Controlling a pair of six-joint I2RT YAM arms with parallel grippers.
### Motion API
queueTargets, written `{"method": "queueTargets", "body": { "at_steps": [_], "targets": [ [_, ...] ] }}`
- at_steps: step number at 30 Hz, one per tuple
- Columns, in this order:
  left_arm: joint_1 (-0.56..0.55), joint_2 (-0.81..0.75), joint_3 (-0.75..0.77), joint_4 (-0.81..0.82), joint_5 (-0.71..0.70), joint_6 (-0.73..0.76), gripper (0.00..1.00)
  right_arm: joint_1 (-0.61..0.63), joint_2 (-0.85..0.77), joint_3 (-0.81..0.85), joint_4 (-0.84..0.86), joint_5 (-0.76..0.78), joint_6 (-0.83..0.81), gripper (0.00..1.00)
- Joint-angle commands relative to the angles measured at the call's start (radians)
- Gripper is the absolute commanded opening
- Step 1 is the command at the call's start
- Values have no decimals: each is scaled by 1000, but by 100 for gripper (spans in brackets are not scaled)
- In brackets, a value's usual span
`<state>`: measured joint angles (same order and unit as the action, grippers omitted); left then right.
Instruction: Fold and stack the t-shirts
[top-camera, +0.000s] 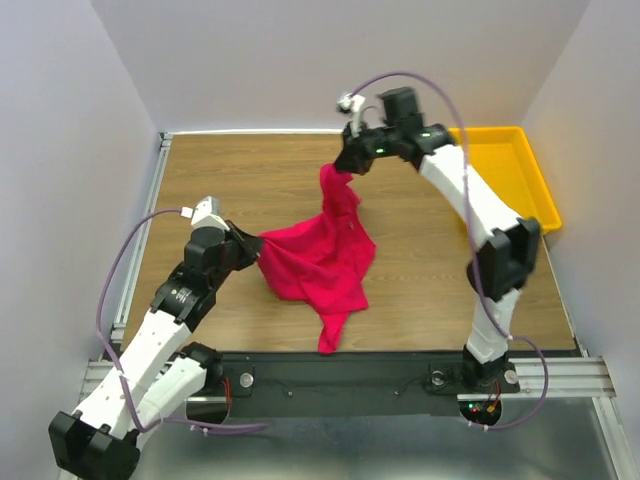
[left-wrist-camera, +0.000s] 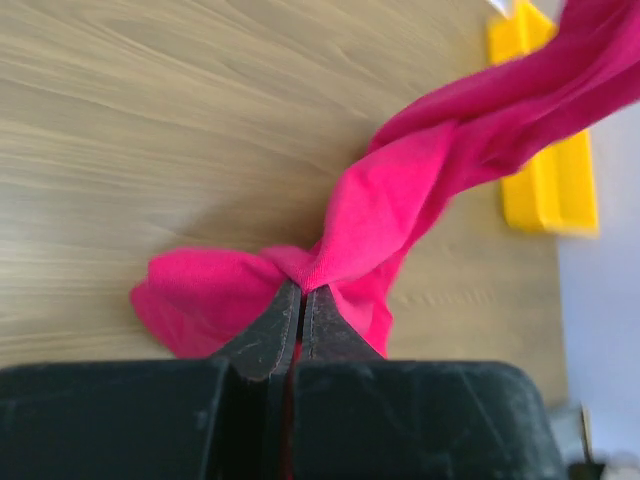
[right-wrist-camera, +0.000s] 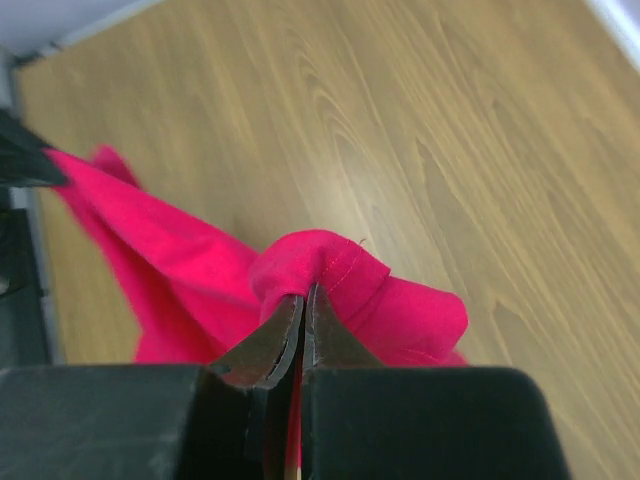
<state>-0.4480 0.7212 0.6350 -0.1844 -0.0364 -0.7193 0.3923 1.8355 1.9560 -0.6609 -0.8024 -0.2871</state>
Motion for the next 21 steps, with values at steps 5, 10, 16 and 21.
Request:
{"method": "queueTargets", "body": {
  "at_steps": [5,10,16,21],
  "targets": [
    [199,38,-34,77,-126,9,0,138,326,264,82,446,77,4],
    [278,107,2,76,-126,58,61,138,329,226,106,555,94,68],
    [281,112,124,26,-175,167,80,94,174,3,135,482,33,83],
    [281,125,157,57,118,265,85,59,16,-331,132,221,-23,83]
  ]
}}
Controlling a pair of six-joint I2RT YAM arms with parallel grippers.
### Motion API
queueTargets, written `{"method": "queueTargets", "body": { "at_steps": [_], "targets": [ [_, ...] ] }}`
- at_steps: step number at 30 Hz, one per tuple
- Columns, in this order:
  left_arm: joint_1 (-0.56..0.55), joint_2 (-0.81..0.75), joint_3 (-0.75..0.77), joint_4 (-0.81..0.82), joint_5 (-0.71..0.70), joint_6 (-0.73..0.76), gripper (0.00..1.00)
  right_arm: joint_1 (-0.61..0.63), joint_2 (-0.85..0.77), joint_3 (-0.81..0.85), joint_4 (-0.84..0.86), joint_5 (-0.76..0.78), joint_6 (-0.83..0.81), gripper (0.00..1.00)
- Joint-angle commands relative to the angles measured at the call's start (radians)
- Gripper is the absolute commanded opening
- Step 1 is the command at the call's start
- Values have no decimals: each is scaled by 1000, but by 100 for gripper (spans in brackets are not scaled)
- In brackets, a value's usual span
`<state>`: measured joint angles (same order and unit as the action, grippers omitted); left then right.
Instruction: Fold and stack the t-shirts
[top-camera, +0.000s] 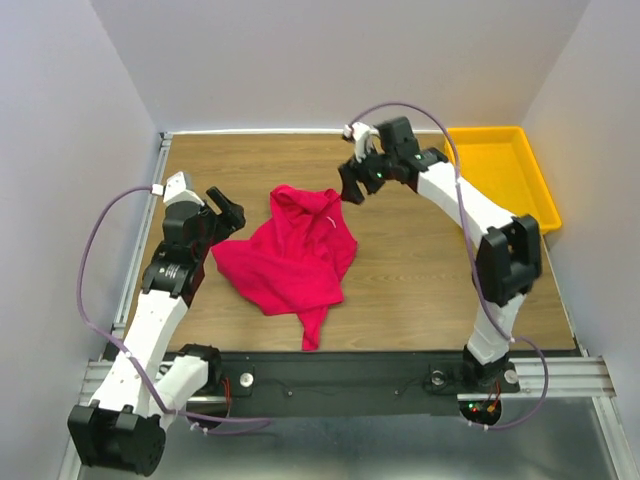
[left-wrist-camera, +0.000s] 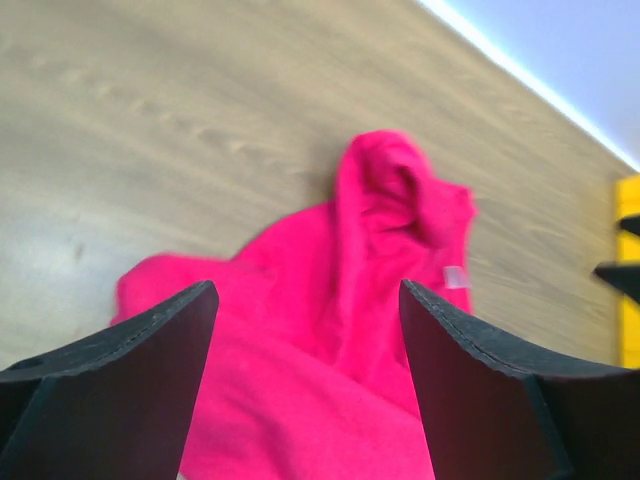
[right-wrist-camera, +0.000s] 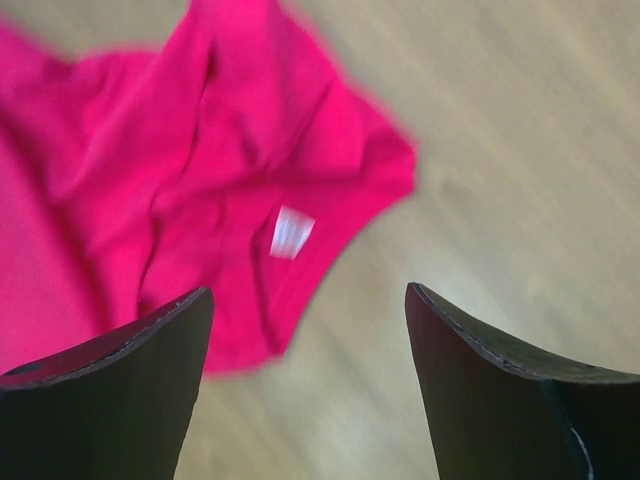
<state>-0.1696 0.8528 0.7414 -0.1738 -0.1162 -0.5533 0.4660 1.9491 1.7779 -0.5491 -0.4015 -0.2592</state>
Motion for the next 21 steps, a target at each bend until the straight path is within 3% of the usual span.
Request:
{"method": "queueTargets", "body": {
  "at_steps": [1,3,6,7,13,21],
  "targets": [
    [-1,9,36,57,346,105,85,-15,-143,-266,21,-201,-48,83],
    [-30,35,6,95,511,92,85,-15,-179,-369,21,-220,-51,82],
    [-126,60,-14,112,523,81,85,-21,-246,-489,23,-194,-41,81],
    [-212,81,-17,114,479,67,85,-26,-265,-524,26,-197,-26,81],
    [-482,244,2,154,288,-11,85,-49,-277,-594,89,-220,50,81],
    [-754,572,208,-7,-28,-54,85,-150,-292,-653,187,-232,166,77]
  ]
}}
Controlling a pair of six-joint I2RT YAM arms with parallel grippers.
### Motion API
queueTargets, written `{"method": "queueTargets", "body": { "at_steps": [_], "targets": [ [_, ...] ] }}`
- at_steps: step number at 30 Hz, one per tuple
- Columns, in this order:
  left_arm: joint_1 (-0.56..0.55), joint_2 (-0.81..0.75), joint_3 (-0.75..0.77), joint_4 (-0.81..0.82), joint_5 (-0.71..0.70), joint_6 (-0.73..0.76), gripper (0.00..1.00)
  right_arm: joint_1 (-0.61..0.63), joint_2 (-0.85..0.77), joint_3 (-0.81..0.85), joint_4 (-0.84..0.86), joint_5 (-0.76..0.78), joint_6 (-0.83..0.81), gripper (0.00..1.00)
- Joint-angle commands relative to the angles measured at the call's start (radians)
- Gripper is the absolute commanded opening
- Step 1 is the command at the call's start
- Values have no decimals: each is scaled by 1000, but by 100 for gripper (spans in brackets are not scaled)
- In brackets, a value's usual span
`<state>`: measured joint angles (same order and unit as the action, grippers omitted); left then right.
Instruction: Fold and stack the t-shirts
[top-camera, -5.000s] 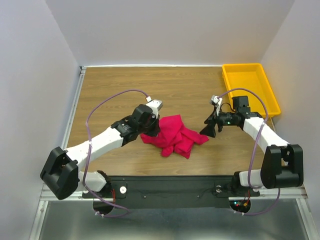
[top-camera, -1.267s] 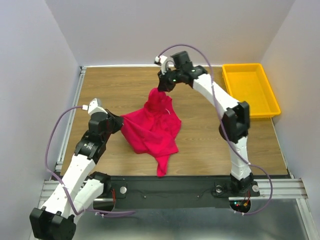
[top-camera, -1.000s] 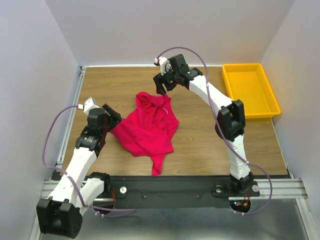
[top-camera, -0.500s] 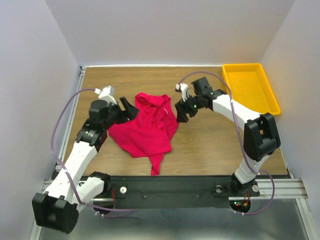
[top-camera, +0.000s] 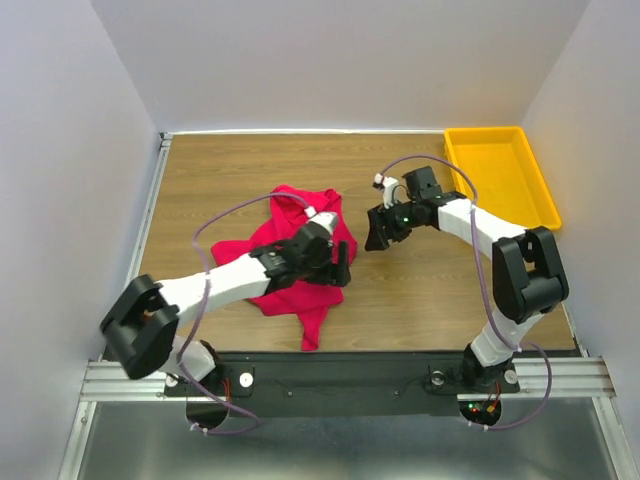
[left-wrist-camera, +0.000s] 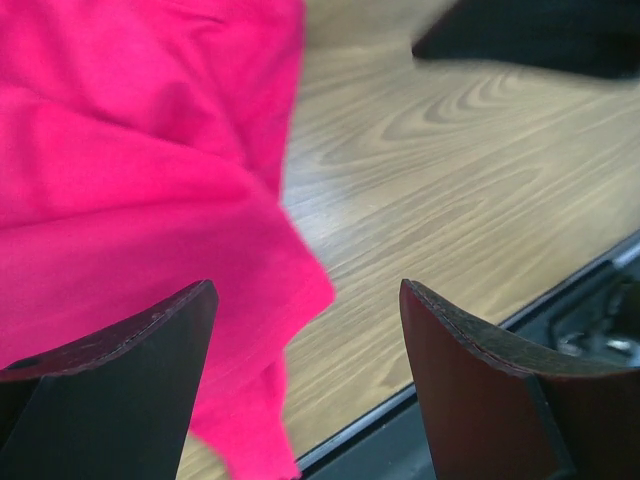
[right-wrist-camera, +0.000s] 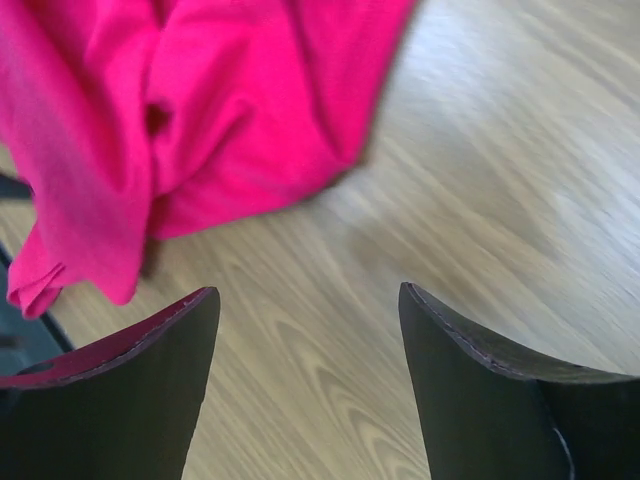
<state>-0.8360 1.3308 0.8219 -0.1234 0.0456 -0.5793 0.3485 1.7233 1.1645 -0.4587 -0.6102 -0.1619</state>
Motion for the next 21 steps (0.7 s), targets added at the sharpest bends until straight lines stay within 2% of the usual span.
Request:
{"method": "queueTargets", "body": {
  "at_steps": [1,4,10,14,18,19,21],
  "targets": [
    [-107,117,143,-89,-216,-28,85,-40,-76,-49,104,-23,76,77],
    [-161,201,207,-149,-304,-37,84,-51,-96,-69,135,-28,94,76],
    [-227,335,310,-284,-446,-25,67,-65,-94,-85,160,-39,116,76],
    [-247,378,350,-341,-490,-16,58,-65,-79,-83,167,-42,125,76],
    [-259,416,378,-377,-506,-4,56,-65,-61,-85,175,-49,137,75],
    [-262,424,384,-380,-516,-1,51,-65,-57,-85,176,-54,140,75],
    [-268,430,388,-387,-523,2,36,-66,-41,-81,180,-60,150,75]
  ]
}}
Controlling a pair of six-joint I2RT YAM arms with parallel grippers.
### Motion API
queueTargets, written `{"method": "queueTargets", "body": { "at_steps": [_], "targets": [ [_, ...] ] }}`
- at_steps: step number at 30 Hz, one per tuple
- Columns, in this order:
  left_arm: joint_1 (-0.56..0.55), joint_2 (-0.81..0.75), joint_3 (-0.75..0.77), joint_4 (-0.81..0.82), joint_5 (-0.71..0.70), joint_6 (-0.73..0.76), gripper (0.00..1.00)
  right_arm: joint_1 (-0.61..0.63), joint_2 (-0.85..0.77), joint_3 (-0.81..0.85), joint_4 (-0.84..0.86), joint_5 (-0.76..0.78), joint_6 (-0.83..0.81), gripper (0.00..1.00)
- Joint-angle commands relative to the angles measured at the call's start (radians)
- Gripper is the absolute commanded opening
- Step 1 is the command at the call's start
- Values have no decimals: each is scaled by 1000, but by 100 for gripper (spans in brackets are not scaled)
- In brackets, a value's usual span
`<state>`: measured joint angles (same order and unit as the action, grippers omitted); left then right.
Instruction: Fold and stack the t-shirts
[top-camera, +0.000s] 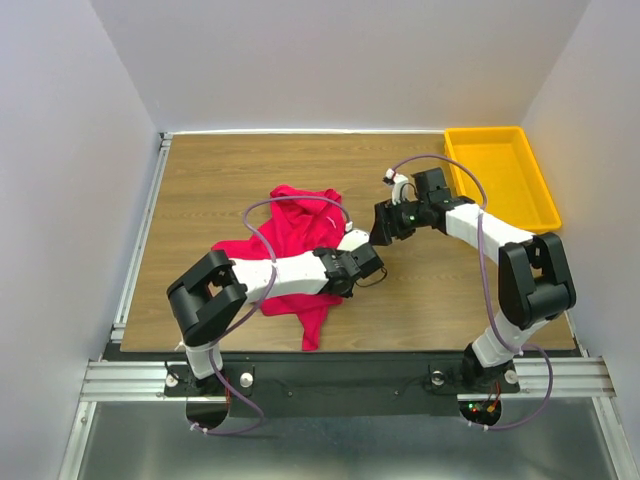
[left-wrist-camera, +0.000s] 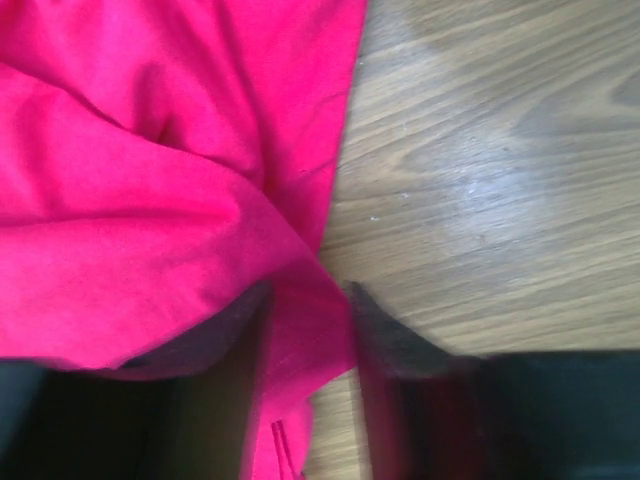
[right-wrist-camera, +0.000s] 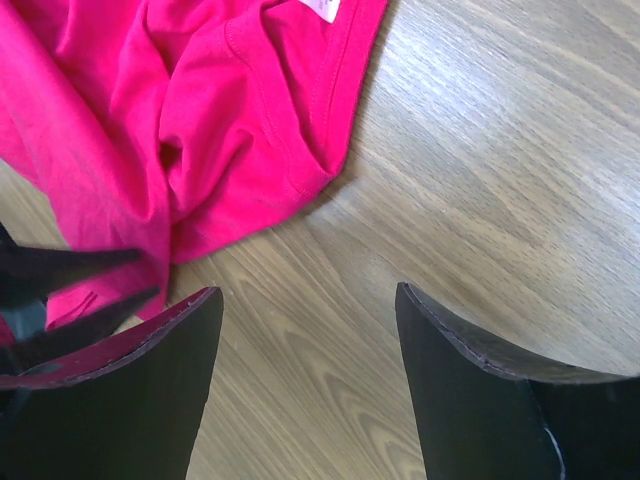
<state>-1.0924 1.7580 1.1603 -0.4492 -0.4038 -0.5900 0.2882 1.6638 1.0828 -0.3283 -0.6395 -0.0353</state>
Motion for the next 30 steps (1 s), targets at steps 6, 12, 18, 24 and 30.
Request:
{"method": "queueTargets", "body": {
  "at_steps": [6,12,18,24,30],
  "targets": [
    [-15,-41,33,-39,-73,15,6,-4,62,22,54,-66,32,75],
    [-14,-150,-13,3,-32,4,4,-4,135,71,52,-137,81,75],
    [-15,-253,-77,55,118,-40,59,-4,195,109,52,-172,112,74],
    [-73,-180,-87,29,93,-74,68,-6,214,124,52,-173,124,74],
    [-142,-8,-28,-78,-47,-79,70,-6,205,114,54,-158,129,74]
  ]
}}
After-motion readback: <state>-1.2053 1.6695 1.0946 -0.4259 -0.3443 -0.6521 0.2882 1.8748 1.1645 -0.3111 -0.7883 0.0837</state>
